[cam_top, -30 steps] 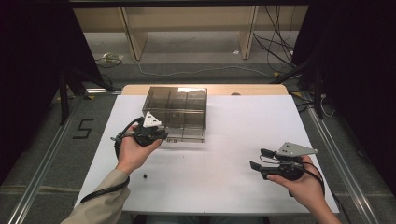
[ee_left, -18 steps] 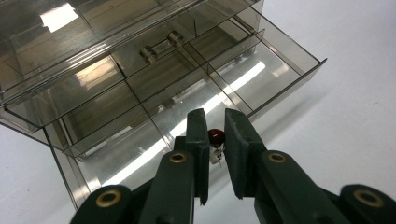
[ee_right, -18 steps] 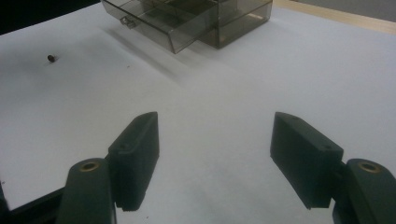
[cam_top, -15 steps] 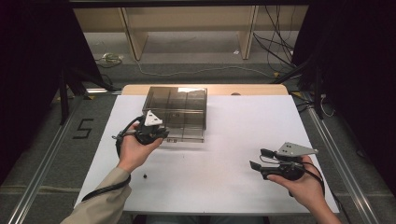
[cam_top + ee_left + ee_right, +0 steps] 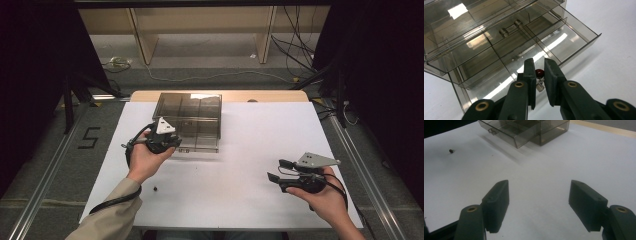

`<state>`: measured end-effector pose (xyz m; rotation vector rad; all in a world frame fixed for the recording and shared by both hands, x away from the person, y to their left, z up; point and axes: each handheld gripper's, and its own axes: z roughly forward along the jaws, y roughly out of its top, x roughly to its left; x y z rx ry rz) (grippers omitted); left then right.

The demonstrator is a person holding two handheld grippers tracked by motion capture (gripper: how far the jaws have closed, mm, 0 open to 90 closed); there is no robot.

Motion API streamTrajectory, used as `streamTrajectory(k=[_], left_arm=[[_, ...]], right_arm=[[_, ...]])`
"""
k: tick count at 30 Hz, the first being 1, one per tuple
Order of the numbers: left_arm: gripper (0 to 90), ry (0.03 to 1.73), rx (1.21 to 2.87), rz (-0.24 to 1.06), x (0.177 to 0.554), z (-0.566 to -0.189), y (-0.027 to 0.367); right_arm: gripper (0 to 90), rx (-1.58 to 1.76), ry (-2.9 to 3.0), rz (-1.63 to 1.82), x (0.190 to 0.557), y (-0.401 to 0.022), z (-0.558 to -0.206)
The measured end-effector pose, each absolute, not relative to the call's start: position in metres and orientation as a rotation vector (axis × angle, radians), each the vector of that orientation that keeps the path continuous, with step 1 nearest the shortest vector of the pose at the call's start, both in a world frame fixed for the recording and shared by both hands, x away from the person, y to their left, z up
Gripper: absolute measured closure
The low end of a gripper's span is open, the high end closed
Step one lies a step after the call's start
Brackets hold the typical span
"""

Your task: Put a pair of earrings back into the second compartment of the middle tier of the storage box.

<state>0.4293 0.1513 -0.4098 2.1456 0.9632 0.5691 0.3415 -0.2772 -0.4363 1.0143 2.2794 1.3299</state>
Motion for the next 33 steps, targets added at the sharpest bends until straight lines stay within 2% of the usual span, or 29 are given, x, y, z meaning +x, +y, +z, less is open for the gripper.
streamTrajectory(k=[33], left_arm=[[79.9, 0.953, 2.148, 0.574, 0.4364, -0.4090, 0.1451]], right_arm=[[33.3, 1.015, 2.281, 1.328, 0.3416, -0.2776, -0.4364]])
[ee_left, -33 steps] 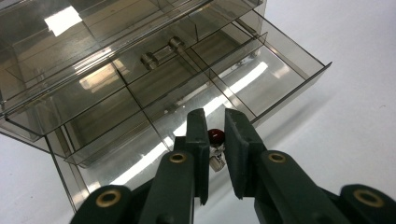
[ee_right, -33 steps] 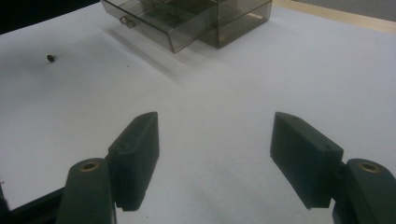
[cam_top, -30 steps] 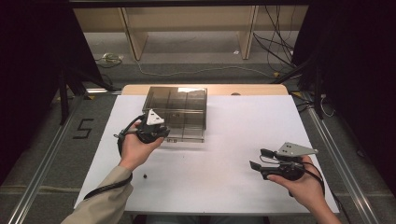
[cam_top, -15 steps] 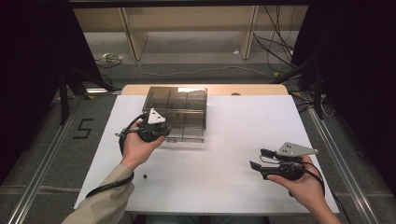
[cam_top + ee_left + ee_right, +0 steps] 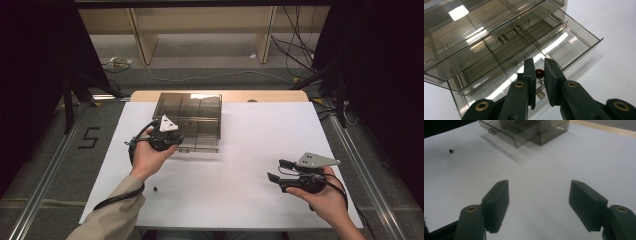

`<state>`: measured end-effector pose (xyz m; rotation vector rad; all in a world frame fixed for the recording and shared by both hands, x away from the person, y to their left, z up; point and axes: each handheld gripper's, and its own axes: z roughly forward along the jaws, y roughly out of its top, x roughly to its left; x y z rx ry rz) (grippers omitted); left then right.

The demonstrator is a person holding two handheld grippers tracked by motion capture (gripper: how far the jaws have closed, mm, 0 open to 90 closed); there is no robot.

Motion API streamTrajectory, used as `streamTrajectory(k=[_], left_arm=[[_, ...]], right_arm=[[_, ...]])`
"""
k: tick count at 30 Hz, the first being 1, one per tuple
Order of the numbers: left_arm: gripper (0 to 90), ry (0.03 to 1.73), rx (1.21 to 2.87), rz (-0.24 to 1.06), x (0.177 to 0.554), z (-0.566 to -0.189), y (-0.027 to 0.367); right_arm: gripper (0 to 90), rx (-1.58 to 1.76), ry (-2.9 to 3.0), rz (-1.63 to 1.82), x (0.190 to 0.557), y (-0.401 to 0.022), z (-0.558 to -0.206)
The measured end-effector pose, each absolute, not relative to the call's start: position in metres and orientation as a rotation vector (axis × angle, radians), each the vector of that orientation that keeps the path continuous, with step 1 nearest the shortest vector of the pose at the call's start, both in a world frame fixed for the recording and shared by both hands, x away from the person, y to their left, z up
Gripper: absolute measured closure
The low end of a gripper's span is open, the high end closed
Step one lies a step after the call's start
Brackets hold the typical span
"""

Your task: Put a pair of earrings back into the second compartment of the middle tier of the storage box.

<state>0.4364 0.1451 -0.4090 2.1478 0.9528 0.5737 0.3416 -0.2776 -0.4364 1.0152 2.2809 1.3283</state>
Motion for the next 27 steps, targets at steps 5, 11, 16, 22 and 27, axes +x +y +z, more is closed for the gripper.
streamTrajectory(k=[5, 11, 16, 22, 27], left_arm=[[79.8, 0.952, 2.154, 0.576, 0.438, -0.409, 0.145], [79.8, 0.959, 2.143, 0.579, 0.439, -0.410, 0.144], [79.8, 0.955, 2.149, 0.582, 0.441, -0.411, 0.142], [79.8, 0.951, 2.150, 0.581, 0.444, -0.413, 0.140], [79.8, 0.954, 2.151, 0.576, 0.447, -0.415, 0.139]], right_arm=[[33.3, 1.015, 2.281, 1.328, 0.341, -0.278, -0.436], [33.2, 1.015, 2.281, 1.328, 0.342, -0.278, -0.436], [33.3, 1.016, 2.282, 1.329, 0.342, -0.278, -0.437], [33.2, 1.016, 2.282, 1.327, 0.341, -0.278, -0.436], [33.2, 1.015, 2.281, 1.328, 0.341, -0.278, -0.436]])
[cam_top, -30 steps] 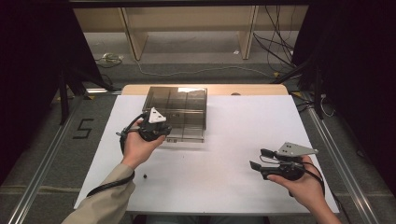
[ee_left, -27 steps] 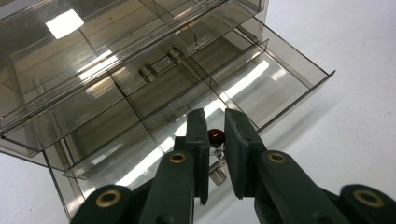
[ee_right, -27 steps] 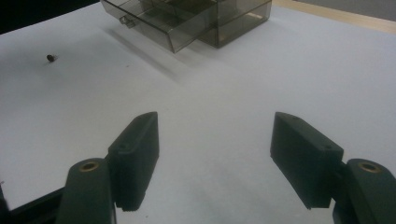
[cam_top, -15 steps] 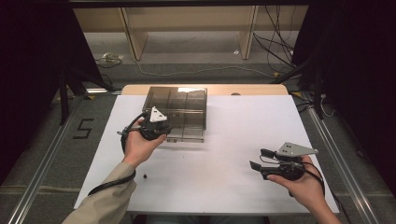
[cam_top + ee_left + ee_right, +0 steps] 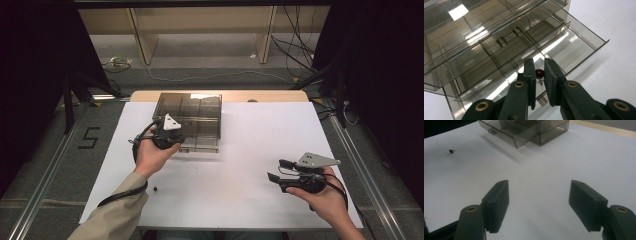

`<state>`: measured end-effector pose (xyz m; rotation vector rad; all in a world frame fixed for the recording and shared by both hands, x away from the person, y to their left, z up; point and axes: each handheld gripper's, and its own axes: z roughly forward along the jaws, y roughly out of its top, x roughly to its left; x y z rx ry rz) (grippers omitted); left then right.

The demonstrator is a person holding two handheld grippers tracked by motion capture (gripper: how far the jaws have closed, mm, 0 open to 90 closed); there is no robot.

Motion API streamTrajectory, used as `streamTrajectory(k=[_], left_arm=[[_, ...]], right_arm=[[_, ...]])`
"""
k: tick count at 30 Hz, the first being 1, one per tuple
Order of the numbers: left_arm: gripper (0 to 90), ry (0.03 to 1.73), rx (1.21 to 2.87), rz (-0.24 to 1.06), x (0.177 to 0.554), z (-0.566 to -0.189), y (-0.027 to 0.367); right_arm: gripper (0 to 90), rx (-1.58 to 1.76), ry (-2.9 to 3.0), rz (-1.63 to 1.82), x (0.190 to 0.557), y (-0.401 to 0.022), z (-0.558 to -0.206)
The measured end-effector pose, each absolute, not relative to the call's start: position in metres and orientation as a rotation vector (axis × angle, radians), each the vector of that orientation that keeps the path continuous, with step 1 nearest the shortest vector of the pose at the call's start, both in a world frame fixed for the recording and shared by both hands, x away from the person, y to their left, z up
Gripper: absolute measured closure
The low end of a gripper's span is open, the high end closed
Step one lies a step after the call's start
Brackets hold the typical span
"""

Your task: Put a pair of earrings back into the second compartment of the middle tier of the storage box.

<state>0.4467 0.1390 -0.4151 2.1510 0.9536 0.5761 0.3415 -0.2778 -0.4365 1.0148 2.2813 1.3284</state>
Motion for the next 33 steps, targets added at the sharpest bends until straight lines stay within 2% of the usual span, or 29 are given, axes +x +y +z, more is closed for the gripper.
streamTrajectory(k=[33], left_arm=[[79.3, 0.955, 2.166, 0.579, 0.462, -0.431, 0.132]], right_arm=[[33.2, 1.015, 2.281, 1.331, 0.342, -0.278, -0.436]])
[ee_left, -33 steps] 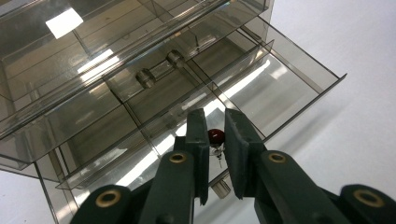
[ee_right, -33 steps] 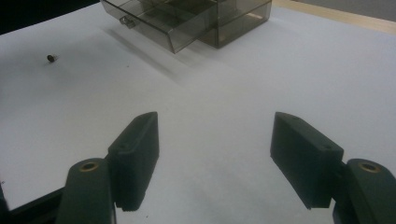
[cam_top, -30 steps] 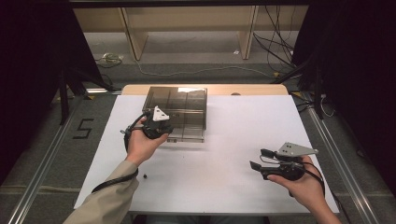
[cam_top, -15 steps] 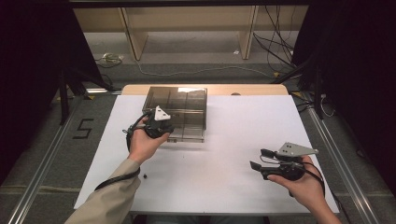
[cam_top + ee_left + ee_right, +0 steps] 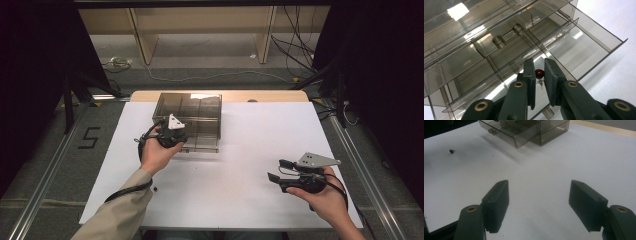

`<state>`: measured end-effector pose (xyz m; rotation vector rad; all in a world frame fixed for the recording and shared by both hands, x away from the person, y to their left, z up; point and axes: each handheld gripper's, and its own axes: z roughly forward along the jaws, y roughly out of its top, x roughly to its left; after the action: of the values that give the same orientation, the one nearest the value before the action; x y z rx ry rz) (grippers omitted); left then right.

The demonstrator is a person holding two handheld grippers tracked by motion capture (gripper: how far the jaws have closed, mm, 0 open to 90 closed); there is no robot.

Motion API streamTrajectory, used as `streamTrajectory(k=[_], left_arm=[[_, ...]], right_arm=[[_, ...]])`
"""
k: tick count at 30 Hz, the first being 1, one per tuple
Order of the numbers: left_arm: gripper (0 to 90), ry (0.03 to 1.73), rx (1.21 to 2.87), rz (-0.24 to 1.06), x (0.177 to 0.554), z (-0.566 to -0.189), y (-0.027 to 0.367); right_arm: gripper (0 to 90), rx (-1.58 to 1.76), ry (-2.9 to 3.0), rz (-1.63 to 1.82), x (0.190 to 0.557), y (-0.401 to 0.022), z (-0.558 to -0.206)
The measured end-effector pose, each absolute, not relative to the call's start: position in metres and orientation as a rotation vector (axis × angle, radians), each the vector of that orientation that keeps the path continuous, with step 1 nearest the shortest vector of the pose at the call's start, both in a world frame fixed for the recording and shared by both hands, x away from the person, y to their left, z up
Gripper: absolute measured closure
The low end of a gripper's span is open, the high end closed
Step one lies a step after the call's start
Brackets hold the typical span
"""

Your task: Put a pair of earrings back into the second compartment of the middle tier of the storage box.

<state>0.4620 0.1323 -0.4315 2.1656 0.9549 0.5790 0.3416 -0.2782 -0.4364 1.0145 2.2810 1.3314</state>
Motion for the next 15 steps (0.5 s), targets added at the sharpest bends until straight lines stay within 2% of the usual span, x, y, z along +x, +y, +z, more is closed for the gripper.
streamTrajectory(k=[8, 15], left_arm=[[77.6, 0.958, 2.165, 0.573, 0.4645, -0.4350, 0.1310], [67.5, 0.971, 2.158, 0.584, 0.4643, -0.4344, 0.1320]], right_arm=[[33.1, 1.015, 2.283, 1.331, 0.3416, -0.2784, -0.4366], [33.1, 1.014, 2.280, 1.334, 0.3413, -0.2783, -0.4363]])
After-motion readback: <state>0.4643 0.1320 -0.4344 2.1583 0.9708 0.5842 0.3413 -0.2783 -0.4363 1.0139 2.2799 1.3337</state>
